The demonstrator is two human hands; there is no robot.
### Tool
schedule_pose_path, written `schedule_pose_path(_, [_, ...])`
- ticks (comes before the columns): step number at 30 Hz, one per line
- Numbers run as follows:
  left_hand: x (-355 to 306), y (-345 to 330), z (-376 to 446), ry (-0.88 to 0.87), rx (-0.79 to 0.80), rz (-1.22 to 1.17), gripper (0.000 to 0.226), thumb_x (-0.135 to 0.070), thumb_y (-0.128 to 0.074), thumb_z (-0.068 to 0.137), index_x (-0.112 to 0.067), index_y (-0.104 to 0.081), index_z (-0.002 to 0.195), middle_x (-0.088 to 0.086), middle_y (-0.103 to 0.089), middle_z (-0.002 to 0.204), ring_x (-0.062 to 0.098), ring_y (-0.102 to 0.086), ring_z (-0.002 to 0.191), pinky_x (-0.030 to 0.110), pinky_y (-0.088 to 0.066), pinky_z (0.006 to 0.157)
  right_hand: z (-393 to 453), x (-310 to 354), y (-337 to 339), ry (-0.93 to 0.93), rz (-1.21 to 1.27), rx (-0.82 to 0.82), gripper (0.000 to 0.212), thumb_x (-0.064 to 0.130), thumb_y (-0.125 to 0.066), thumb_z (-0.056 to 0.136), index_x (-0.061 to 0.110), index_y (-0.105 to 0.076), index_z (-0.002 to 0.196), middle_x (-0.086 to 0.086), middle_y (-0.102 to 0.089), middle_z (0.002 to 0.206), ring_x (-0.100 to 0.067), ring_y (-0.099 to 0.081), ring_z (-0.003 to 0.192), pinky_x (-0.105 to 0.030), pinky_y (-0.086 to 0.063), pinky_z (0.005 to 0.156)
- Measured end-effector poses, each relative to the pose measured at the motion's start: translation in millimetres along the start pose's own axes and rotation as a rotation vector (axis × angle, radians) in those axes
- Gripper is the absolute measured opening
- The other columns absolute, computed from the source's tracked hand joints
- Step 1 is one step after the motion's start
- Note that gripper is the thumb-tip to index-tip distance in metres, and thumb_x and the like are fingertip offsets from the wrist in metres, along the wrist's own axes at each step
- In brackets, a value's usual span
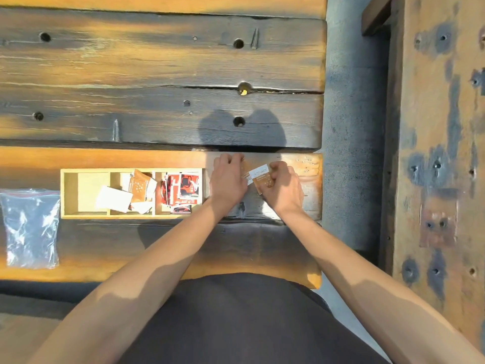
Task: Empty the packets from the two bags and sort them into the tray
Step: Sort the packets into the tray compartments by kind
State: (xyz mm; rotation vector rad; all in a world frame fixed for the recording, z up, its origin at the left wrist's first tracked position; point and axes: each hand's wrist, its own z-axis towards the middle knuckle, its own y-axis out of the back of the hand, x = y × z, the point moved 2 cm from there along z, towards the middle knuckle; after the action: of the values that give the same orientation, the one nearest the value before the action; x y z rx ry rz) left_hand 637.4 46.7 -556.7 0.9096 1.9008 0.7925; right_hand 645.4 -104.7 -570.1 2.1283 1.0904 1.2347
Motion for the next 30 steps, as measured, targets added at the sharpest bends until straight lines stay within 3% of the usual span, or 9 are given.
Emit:
schedule_pose_path(2, [-0.9, 0.3, 2.8, 0.022, 0.011, -0.046, 0.039, -0.013, -0.067, 0.086, -0.011, -0.06, 0.124, 0.015, -0.056, 0.12, 0.031, -0.048, 0.116, 0.028, -0.031, 0.087, 0.5, -0.7, 0.1, 0.011, 0.007, 0.022, 0.046, 0.032, -0.079, 0.084, 0.02, -0.06, 0.124, -0.006, -0.061, 0.114, -0.026, -0.062, 0.103, -0.036, -0.052, 0.075])
schedule_pose_path(4, [-0.3, -0.6, 3.6, 0.014, 0.032, -0.084, 0.031, -0.013, -0.067, 0.086, -0.009, -0.062, 0.117, 0.016, -0.057, 0.116, 0.031, -0.05, 0.112, 0.03, -0.035, 0.086, -0.1, -1.1, 0.2, 0.032, 0.001, 0.063, 0.038, 0.028, -0.073, 0.089, 0.017, -0.064, 0.124, -0.012, -0.059, 0.115, -0.03, -0.064, 0.1, -0.037, -0.054, 0.077])
schedule_pose_path(8, [1.7, 3.7, -3.7, -0.027, 0.08, -0.141, 0.019, -0.009, -0.062, 0.09, -0.007, -0.065, 0.109, 0.015, -0.067, 0.103, 0.029, -0.061, 0.098, 0.027, -0.034, 0.073, -6.4, -3.4, -1.4, 0.069, -0.025, 0.146, 0.035, 0.02, -0.057, 0.098, 0.004, -0.06, 0.13, -0.019, -0.059, 0.116, -0.034, -0.06, 0.103, -0.031, -0.044, 0.077])
schedule_pose_path(13, [5.5, 17.0, -23.5, -0.031, 0.13, -0.318, 0.021, -0.008, -0.059, 0.095, -0.009, -0.068, 0.114, 0.004, -0.07, 0.1, 0.018, -0.061, 0.087, 0.023, -0.038, 0.071, -22.1, -0.3, -3.6, 0.141, 0.092, 0.194, 0.03, 0.022, -0.048, 0.097, 0.013, -0.064, 0.122, -0.015, -0.063, 0.107, -0.031, -0.063, 0.097, -0.028, -0.043, 0.075])
schedule_pose_path(17, [18.2, 30.5, -45.5, -0.014, 0.147, -0.517, 0.022, -0.01, -0.061, 0.096, -0.013, -0.07, 0.116, 0.0, -0.075, 0.106, 0.014, -0.069, 0.092, 0.028, -0.053, 0.086, -39.2, 13.1, -2.1, 0.221, 0.183, 0.125, 0.036, 0.012, -0.062, 0.093, 0.013, -0.058, 0.129, -0.01, -0.067, 0.116, -0.026, -0.063, 0.105, -0.032, -0.05, 0.082])
schedule_pose_path(20, [33.4, 43.3, -65.5, 0.038, 0.168, -0.729, 0.022, -0.011, -0.064, 0.096, -0.02, -0.071, 0.116, -0.01, -0.075, 0.103, 0.002, -0.07, 0.091, 0.03, -0.057, 0.091, -50.0, 23.5, -5.7, 0.245, 0.261, 0.123, 0.05, 0.018, -0.072, 0.09, 0.021, -0.053, 0.136, -0.006, -0.062, 0.123, -0.023, -0.066, 0.106, -0.039, -0.057, 0.09])
schedule_pose_path(24, [66.5, 59.9, -91.2, 0.138, 0.14, -0.84, 0.027, -0.017, -0.072, 0.091, -0.017, -0.073, 0.118, -0.004, -0.078, 0.104, 0.016, -0.074, 0.094, 0.045, -0.059, 0.093, -67.4, 48.2, -15.2, 0.324, 0.244, 0.244, 0.056, 0.021, -0.069, 0.095, 0.022, -0.047, 0.146, -0.002, -0.049, 0.124, -0.012, -0.058, 0.107, -0.027, -0.051, 0.094])
schedule_pose_path(27, [96.7, 71.9, -113.3, 0.21, 0.106, -0.887, 0.028, -0.029, -0.08, 0.079, -0.031, -0.075, 0.107, 0.001, -0.081, 0.099, 0.023, -0.076, 0.095, 0.053, -0.057, 0.095, -82.3, 72.1, -27.6, 0.449, 0.148, 0.381, 0.05, 0.021, -0.071, 0.093, 0.02, -0.056, 0.14, -0.002, -0.06, 0.126, -0.012, -0.055, 0.113, -0.029, -0.049, 0.097])
schedule_pose_path(30, [124.3, 80.2, -133.2, 0.235, 0.076, -0.943, 0.02, -0.032, -0.084, 0.075, -0.038, -0.079, 0.093, 0.003, -0.082, 0.093, 0.026, -0.077, 0.092, 0.055, -0.058, 0.093, -95.8, 92.2, -42.4, 0.376, 0.186, 0.518, 0.039, 0.016, -0.079, 0.088, 0.021, -0.067, 0.125, 0.011, -0.071, 0.102, 0.011, -0.065, 0.084, -0.011, -0.049, 0.076])
